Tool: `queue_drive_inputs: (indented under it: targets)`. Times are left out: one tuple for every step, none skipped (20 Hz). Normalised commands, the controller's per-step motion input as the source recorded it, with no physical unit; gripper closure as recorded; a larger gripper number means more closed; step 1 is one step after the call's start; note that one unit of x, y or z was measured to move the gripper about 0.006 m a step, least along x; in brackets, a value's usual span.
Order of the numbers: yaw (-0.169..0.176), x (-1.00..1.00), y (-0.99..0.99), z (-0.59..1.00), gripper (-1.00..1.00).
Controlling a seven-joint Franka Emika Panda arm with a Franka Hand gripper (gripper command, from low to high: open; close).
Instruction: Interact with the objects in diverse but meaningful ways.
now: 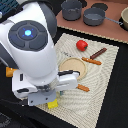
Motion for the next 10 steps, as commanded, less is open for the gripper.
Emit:
queue_drive_inputs:
  targets:
    - [-0.035, 0.05, -0.13, -0.22, 1.00]
    - [-0.033, 0.08, -0.14, -0.20, 1.00]
    - [-0.033, 0.09, -0.14, -0.17, 1.00]
    - [-0.032, 0.11, -0.14, -0.09, 1.00]
    - [-0.027, 0.19, -0.13, 0.00, 1.00]
    - [-0.024, 0.23, -0.10, 0.00, 1.00]
    - [-0.036, 0.07, -0.12, 0.12, 1.00]
    - [-0.020, 0.07, -0.07, 0.23, 1.00]
    - [-0.020, 0.13, 0.00, 0.33, 1.00]
    - [-0.021, 0.05, 0.00, 0.42, 1.00]
